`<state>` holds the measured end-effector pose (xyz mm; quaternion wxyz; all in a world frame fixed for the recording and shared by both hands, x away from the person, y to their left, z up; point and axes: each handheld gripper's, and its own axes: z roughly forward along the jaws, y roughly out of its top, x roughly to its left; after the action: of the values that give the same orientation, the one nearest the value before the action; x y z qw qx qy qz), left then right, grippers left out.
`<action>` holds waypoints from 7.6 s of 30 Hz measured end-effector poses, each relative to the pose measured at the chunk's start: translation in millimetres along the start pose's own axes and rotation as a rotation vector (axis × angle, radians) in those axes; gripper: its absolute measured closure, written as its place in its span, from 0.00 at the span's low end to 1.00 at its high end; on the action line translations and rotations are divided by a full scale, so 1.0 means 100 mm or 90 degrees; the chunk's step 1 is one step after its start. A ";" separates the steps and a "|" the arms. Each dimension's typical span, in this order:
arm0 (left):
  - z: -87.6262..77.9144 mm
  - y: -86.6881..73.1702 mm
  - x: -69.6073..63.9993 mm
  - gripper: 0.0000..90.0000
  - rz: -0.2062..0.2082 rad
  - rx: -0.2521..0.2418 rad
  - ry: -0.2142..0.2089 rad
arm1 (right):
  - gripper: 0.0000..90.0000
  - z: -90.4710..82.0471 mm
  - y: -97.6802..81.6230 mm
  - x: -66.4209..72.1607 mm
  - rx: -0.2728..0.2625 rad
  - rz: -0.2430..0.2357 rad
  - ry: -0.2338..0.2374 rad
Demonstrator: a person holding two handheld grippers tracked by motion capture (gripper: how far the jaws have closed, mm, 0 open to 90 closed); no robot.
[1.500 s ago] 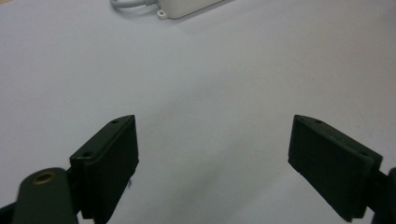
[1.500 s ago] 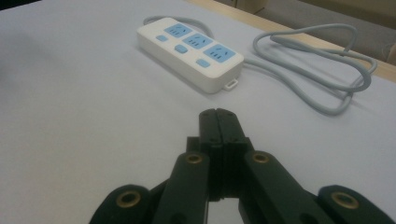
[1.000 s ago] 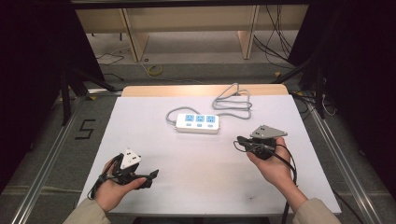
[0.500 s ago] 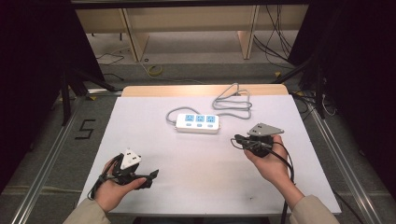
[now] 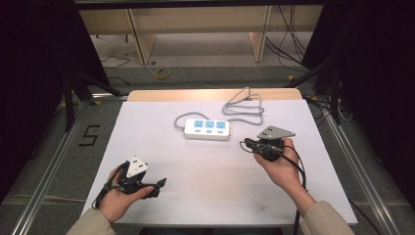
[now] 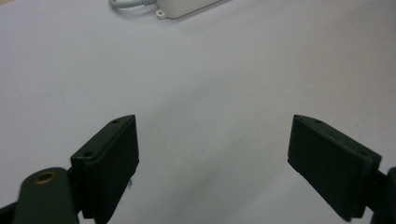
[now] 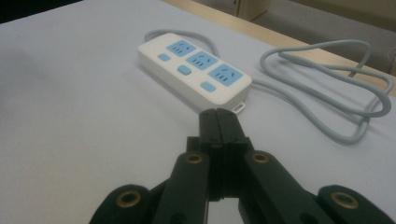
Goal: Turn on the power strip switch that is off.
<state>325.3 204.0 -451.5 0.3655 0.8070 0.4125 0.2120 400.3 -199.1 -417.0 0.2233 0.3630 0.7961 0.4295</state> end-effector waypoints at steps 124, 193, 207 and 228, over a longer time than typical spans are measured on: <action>0.00 0.00 -0.03 0.18 -0.003 -0.006 -0.009 | 1.00 1.21 0.56 0.08 0.103 -0.022 0.000; 0.00 0.00 -0.03 0.18 0.004 -0.007 -0.014 | 1.00 1.67 0.73 0.23 0.162 -0.041 0.019; 0.00 0.00 -0.04 0.18 0.004 -0.006 -0.015 | 1.00 1.71 0.72 0.23 0.172 -0.035 0.019; 0.00 0.00 -0.04 0.18 0.001 -0.008 -0.015 | 1.00 1.76 0.70 0.24 0.189 -0.041 0.022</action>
<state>323.2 200.8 -451.8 0.3754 0.8074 0.4064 0.2050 529.6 -62.4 -452.3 0.1672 0.3588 0.8660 0.3055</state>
